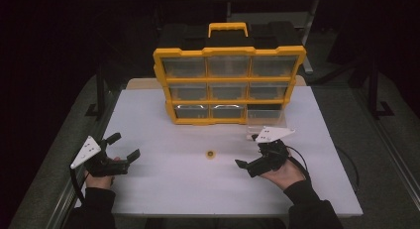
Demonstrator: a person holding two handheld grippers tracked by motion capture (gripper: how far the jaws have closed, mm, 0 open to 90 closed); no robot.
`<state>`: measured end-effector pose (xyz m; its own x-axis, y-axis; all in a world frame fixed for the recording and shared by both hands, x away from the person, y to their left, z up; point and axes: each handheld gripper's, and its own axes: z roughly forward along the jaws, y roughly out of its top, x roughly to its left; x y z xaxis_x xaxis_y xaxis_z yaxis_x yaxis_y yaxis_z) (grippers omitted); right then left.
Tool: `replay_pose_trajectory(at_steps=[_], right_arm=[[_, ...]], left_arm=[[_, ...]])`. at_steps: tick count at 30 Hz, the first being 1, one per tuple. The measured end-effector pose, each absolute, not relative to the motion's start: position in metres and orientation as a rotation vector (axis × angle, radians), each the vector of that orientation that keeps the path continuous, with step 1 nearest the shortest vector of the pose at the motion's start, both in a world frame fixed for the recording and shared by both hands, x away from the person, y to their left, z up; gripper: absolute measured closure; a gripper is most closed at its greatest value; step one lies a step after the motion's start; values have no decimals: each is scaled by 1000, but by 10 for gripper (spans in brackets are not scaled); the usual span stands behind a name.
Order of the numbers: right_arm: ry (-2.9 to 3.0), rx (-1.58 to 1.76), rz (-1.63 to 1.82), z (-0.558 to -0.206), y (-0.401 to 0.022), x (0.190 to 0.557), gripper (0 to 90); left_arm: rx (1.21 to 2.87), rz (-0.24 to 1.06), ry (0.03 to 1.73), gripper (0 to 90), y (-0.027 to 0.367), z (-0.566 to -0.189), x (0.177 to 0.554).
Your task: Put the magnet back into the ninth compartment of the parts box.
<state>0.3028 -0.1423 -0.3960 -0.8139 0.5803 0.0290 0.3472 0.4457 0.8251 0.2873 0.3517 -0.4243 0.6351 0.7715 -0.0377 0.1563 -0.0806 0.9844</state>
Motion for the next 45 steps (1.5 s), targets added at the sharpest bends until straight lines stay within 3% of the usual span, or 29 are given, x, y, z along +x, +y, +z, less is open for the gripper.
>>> replay_pose_trajectory(at_steps=[45], right_arm=[[2587, 723, 1245, -403, -93, 325, 0]], left_arm=[[1594, 605, 781, 0, 351, -424, 287]])
